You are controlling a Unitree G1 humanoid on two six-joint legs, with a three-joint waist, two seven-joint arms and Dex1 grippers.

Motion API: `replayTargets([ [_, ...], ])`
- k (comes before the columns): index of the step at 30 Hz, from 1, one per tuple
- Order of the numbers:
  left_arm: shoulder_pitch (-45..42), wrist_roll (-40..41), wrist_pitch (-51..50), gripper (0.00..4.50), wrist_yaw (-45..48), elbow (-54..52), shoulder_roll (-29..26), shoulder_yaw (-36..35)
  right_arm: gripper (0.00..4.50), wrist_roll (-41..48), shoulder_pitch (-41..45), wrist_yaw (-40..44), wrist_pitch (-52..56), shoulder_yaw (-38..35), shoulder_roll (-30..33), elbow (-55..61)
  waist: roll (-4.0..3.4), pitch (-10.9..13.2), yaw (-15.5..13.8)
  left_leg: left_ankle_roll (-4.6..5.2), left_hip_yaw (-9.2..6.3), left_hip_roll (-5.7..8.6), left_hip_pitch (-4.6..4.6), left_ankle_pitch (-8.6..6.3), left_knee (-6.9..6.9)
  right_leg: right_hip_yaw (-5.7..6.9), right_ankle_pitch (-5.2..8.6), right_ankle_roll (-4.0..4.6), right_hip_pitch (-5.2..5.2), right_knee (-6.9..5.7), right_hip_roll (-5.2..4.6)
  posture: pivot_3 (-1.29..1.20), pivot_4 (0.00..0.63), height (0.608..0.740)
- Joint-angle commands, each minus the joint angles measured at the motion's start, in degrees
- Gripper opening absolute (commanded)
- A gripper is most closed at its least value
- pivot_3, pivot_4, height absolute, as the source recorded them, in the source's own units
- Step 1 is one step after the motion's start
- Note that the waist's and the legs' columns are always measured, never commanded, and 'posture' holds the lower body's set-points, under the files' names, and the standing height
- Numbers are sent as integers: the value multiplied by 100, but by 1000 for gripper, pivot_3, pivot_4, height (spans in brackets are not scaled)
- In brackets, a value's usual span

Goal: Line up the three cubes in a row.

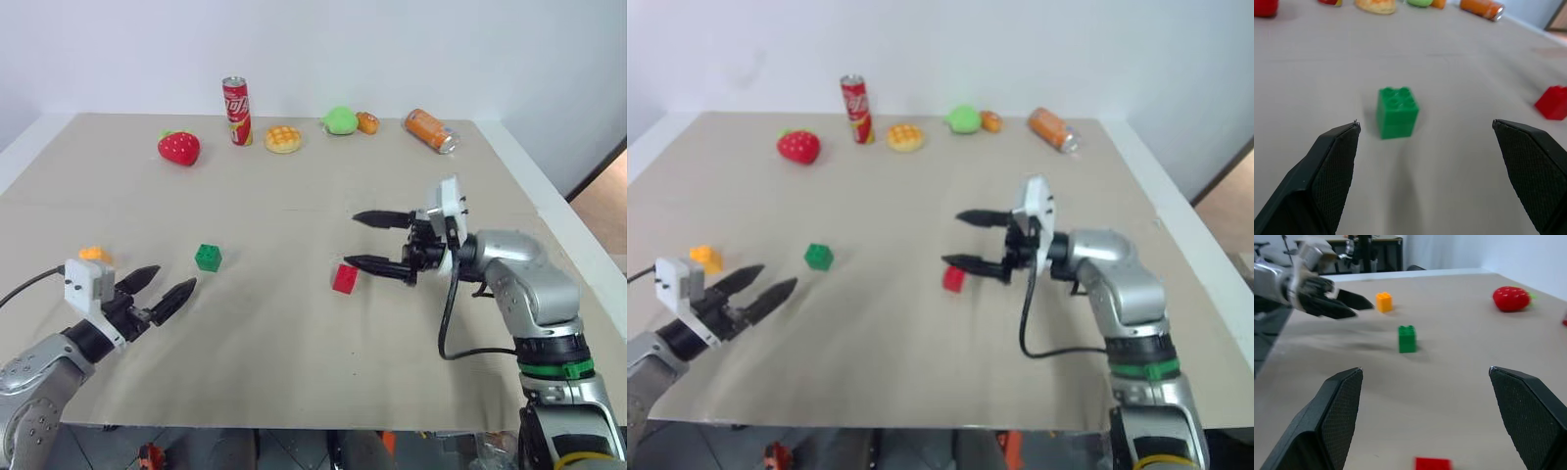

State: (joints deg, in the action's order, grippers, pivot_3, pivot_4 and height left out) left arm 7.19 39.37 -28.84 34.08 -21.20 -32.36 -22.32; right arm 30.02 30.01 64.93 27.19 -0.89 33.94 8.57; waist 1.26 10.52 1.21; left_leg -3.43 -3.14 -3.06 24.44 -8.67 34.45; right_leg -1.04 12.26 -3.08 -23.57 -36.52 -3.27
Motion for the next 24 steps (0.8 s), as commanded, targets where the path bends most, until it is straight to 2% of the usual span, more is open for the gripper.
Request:
replayTargets([
  [1, -265, -524, 305, 4500, 17, 337, -55, 323, 4290, 174, -160, -209, 90, -109, 13, 458, 1, 0, 2, 0, 0, 0, 0, 0, 1, 0, -1, 1, 0, 0, 0, 0, 150, 740],
  [14, -1494, -1582, 915, 4500, -83, 1870, 236, 1123, 4290, 332, -498, -493, 132, -253, 238, 818, 2, 0, 4, 0, 1, 0, 19, 0, -1, 0, -1, -1, -16, 1, 2, 0, 150, 740],
  [21, -1761, -1687, 934, 4500, 52, 2103, 496, 1349, 4290, 428, -579, -595, 167, -327, 290, 938, 3, 0, 8, 0, -1, -1, 18, 0, -1, 1, -3, -3, -15, 0, 3, 0, 150, 740],
  [24, -1845, -1696, 921, 3661, 86, 2156, 571, 1392, 4326, 414, -618, -611, 132, -316, 316, 922, 3, -1, 5, 1, -1, 0, 17, 0, -1, 1, -3, -3, -13, 0, 3, 0, 150, 740],
])
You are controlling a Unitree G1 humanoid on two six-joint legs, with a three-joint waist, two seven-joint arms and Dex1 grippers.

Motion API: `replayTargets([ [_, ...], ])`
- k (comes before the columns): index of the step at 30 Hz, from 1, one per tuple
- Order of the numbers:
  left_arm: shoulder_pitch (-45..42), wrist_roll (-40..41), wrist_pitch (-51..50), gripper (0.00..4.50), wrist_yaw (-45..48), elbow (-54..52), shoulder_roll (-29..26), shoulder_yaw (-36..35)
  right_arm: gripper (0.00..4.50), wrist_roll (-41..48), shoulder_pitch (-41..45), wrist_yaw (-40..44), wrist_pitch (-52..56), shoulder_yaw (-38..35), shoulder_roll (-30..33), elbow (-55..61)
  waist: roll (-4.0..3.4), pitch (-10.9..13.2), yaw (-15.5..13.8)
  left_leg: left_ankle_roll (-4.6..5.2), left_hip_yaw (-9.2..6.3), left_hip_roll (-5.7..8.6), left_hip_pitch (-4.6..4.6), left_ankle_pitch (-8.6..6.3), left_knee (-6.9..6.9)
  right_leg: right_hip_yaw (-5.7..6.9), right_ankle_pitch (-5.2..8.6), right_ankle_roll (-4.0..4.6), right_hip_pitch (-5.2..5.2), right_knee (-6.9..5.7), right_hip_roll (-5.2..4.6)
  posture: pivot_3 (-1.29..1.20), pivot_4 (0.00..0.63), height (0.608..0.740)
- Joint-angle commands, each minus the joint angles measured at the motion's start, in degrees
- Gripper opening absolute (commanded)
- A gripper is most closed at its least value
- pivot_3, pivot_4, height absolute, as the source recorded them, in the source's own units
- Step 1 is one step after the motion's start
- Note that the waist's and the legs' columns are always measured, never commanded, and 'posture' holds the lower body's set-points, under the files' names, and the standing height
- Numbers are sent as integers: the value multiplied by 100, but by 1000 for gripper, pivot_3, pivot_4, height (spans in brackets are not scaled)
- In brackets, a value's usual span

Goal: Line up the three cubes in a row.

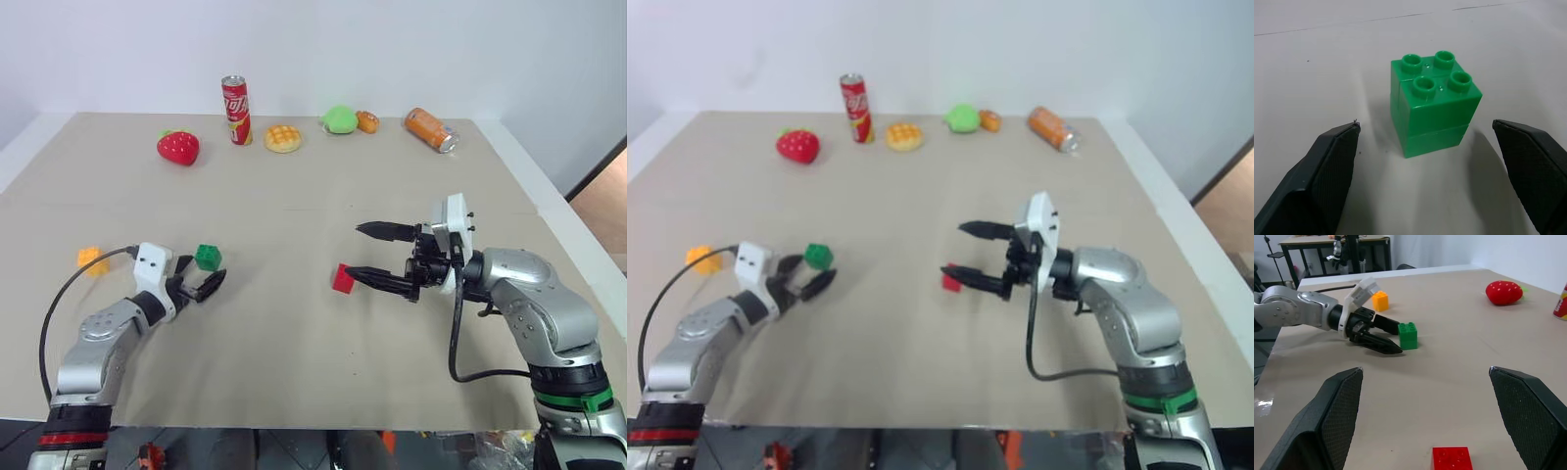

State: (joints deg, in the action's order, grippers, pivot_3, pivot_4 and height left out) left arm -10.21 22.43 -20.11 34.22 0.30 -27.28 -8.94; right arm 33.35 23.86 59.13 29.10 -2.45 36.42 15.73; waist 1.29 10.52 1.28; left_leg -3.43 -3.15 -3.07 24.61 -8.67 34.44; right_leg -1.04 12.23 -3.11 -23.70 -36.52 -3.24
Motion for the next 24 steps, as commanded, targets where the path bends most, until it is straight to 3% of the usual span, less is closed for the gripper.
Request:
replayTargets([
  [1, -117, -3, 49, 3255, 70, 6, 77, 55, 4326, 89, -14, -41, -56, -158, 74, 210, 0, 0, -6, 0, 0, 1, 0, 0, 1, 0, 0, 0, 1, 0, -1, 0, 150, 740],
  [7, -301, -52, 54, 1295, -151, 171, 215, -53, 4326, 95, -46, -62, -81, -142, 88, 190, 0, 0, -6, 0, -1, 2, -1, 0, 4, 0, -1, -3, 5, 0, -2, 0, 150, 740],
  [13, -460, -164, 131, 1277, -155, 311, 213, 18, 4326, 49, 20, -58, -132, -105, 70, 98, 0, 0, -2, 1, -1, 2, -4, 1, 5, 0, -4, -4, 7, 0, -1, 0, 150, 740],
  [19, -669, -121, 618, 1277, 935, 245, -61, 304, 4326, 133, -35, -90, -88, -204, 104, 154, 0, 0, -4, 1, -1, 2, -1, 1, 4, 0, -3, -5, 4, 0, -1, 0, 150, 740],
  [24, -1597, -238, 1205, 1277, 2103, 1052, -255, 719, 4326, 326, -336, -267, 51, -492, 210, 435, 1, 0, -28, 1, -2, 4, 3, 1, 6, 2, -3, -4, 4, 0, -2, 0, 150, 740],
])
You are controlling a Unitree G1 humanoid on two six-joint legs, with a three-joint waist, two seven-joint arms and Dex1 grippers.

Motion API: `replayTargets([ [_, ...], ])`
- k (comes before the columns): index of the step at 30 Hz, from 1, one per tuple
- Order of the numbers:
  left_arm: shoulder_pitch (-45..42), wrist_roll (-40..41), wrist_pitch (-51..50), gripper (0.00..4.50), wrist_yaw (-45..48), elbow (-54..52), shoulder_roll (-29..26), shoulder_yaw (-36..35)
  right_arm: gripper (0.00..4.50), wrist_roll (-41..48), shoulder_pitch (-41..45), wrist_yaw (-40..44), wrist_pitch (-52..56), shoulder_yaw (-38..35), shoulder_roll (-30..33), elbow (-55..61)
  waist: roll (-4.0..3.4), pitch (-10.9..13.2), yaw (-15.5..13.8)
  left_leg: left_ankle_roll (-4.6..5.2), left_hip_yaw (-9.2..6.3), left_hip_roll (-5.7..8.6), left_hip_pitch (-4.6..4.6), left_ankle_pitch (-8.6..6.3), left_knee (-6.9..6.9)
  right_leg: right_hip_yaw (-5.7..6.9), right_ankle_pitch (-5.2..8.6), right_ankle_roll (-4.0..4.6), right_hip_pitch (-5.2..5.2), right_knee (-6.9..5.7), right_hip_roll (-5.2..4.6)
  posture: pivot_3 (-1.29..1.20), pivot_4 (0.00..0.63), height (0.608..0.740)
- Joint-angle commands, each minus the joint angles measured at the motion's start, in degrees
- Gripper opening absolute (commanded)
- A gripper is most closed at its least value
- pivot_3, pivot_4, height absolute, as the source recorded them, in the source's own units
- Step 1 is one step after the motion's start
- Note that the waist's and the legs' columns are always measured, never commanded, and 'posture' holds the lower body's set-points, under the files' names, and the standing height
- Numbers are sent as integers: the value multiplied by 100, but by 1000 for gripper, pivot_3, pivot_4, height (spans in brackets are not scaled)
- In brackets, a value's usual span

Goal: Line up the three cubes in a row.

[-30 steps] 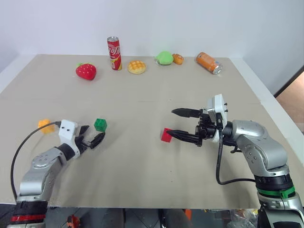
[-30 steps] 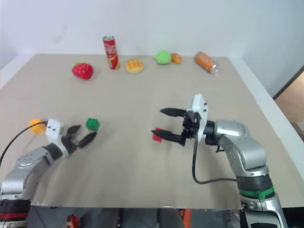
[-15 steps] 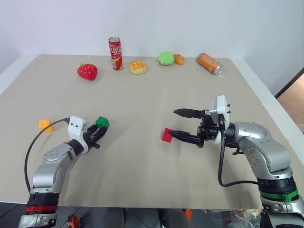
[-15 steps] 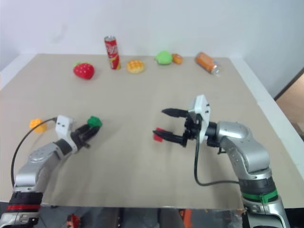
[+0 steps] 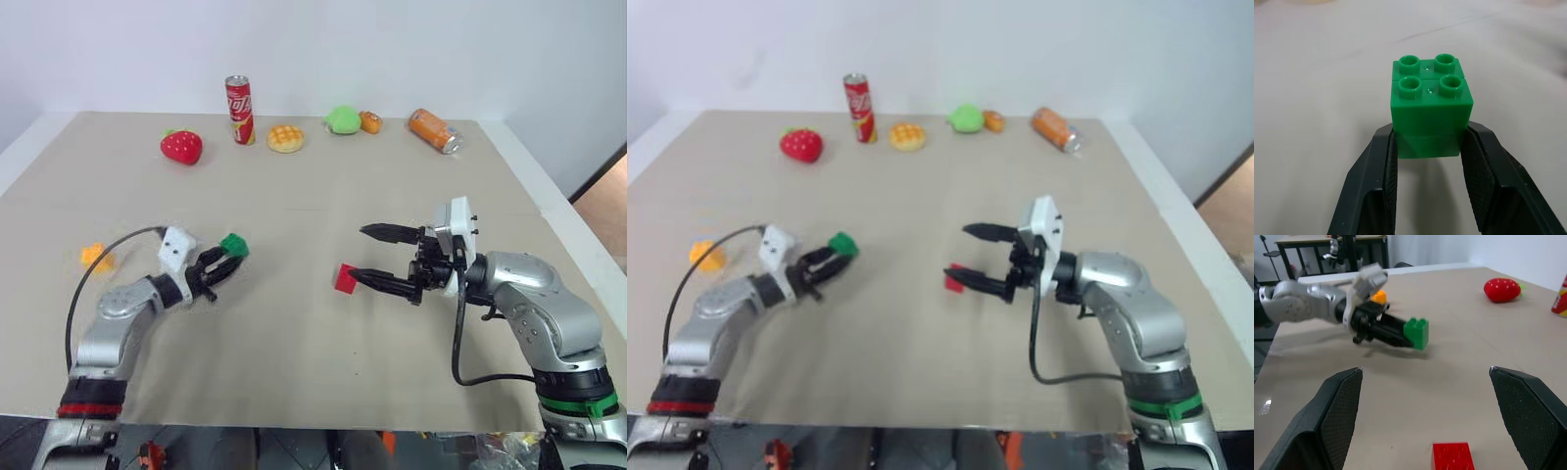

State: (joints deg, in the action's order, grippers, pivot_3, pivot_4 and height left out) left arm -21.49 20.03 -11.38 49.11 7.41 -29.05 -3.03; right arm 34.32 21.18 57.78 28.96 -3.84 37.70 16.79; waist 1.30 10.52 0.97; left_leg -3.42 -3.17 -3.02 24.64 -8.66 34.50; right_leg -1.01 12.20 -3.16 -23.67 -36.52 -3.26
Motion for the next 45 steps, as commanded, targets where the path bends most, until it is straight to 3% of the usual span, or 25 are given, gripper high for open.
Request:
replayTargets([
  [1, -700, 5, 375, 1277, 858, 582, -83, 212, 4326, 282, -119, -197, 111, -424, 97, 393, 0, 0, 4, 0, 0, 0, 0, 0, 2, 0, 0, 0, 0, 0, 0, 0, 150, 740],
  [9, -1782, -415, 1572, 1277, 2849, 2194, 52, 1066, 4326, 457, -510, -583, 305, -718, 198, 866, 0, 0, 38, 2, -1, 0, 1, -1, -3, -2, 5, -5, -3, 0, 3, 0, 150, 740],
  [14, -2297, -646, 2369, 1277, 3535, 3318, 296, 1229, 4326, 592, -815, -844, 414, -884, 224, 1233, 1, 1, 31, 2, -1, 1, 10, -1, 0, -2, 6, -7, -7, 0, 2, 0, 150, 740],
  [24, -3108, -1145, 3351, 1277, 3843, 5095, 760, 1206, 4326, 735, -1073, -1166, 478, -1005, 245, 1543, 3, 2, 32, 4, -2, 2, 16, 0, 5, -2, 4, -9, -9, 0, 2, 0, 150, 740],
  [35, -3431, -1382, 3622, 1277, 3716, 5735, 1035, 1063, 4326, 819, -1096, -1266, 498, -992, 291, 1617, 3, 2, 35, 4, -5, 2, 21, 0, 4, -1, 2, -13, -14, -1, 3, 0, 150, 740],
  [45, -3405, -1449, 3712, 1277, 3650, 5881, 949, 974, 4326, 870, -1078, -1287, 490, -973, 378, 1579, 3, 2, 34, 5, -6, 2, 22, 0, 6, -1, 0, -16, -13, -1, 4, 0, 150, 740],
])
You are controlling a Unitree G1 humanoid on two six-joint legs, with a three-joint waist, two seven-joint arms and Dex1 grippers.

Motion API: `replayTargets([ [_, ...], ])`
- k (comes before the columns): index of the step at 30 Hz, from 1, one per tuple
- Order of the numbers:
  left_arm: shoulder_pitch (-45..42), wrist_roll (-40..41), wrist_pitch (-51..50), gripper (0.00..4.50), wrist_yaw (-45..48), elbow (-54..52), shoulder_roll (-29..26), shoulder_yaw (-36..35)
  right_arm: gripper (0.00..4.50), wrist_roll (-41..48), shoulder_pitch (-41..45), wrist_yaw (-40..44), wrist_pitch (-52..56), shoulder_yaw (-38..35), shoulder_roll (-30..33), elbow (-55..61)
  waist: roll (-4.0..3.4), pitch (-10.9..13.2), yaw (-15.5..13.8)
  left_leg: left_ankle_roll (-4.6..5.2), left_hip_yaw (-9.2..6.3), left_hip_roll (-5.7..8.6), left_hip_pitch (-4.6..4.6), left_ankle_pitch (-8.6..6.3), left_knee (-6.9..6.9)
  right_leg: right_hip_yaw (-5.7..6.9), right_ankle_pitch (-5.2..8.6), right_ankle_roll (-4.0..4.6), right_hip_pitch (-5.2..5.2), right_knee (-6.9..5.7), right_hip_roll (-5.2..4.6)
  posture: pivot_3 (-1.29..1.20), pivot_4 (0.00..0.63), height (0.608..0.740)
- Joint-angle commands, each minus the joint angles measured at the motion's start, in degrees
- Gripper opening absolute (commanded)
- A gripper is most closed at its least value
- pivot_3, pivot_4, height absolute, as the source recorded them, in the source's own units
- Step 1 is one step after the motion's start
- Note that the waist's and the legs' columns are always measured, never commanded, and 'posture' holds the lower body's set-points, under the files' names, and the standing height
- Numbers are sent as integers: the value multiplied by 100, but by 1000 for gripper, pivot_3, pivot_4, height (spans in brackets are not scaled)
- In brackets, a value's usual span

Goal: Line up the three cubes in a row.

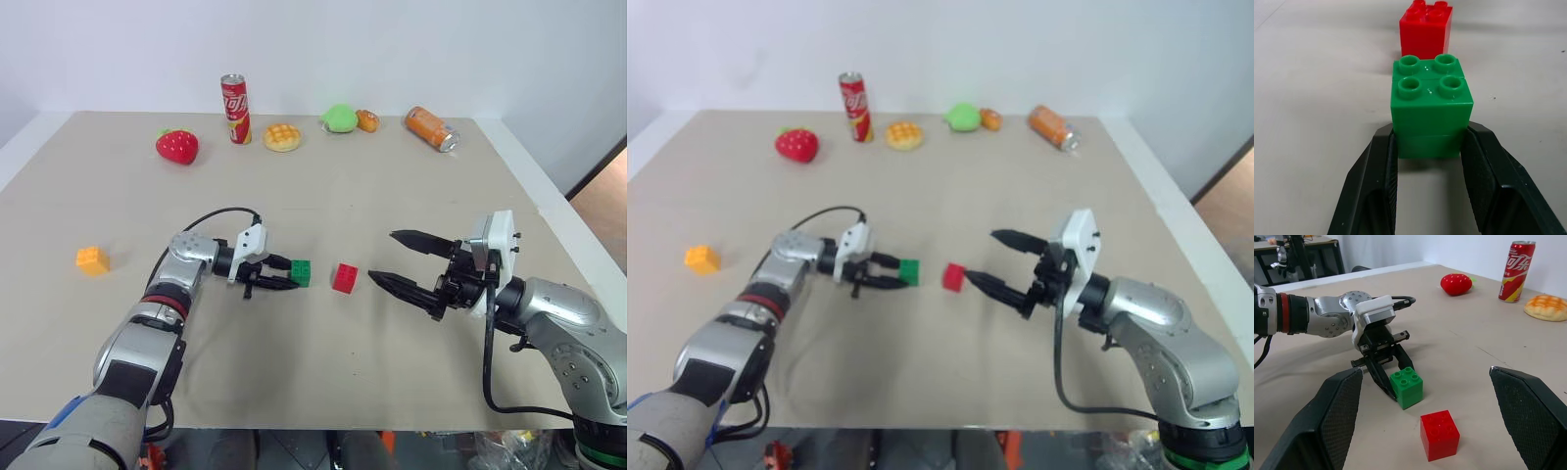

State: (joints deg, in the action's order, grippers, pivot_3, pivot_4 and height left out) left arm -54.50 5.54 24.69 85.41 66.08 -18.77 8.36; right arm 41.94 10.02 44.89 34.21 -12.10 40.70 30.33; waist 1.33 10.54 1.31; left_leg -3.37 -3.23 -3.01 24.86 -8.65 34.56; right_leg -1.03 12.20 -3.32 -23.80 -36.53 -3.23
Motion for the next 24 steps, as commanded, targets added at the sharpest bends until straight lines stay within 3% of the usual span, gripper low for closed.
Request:
replayTargets([
  [1, -110, -5, 102, 1277, 16, 22, -97, -183, 4326, 103, 44, 2, -39, -137, 83, 213, 0, 0, 0, 0, 0, 0, 0, 0, 0, 0, 0, 0, 0, 0, 0, 0, 150, 740],
  [9, -97, -57, 75, 1277, -27, 77, -148, -284, 4326, 67, 143, 39, -65, -67, 94, 97, 0, 0, 0, 0, 0, 0, 0, 0, 1, 0, -1, -1, 0, -2, 0, 0, 150, 740],
  [11, -89, -17, -42, 2310, 48, 79, -117, -321, 4326, 62, 166, 40, -64, -58, 95, 84, 0, 0, 0, 0, -1, 0, -1, 0, 1, 0, -1, -1, 0, -2, 0, 0, 150, 740],
  [17, -18, 113, -159, 4300, 204, -103, -89, -442, 4326, 53, 178, 75, -62, -55, 101, 61, 0, 0, 0, 1, -1, 0, -1, 0, 1, 0, -1, -1, -1, -6, 0, 0, 150, 740],
  [24, 142, 304, -1, 4447, 372, -600, -414, -666, 4326, 62, 361, 174, -80, 13, 81, -63, 0, 0, 14, 2, -1, 0, -4, 1, 4, 0, 0, 0, -2, -16, 0, 0, 150, 740],
])
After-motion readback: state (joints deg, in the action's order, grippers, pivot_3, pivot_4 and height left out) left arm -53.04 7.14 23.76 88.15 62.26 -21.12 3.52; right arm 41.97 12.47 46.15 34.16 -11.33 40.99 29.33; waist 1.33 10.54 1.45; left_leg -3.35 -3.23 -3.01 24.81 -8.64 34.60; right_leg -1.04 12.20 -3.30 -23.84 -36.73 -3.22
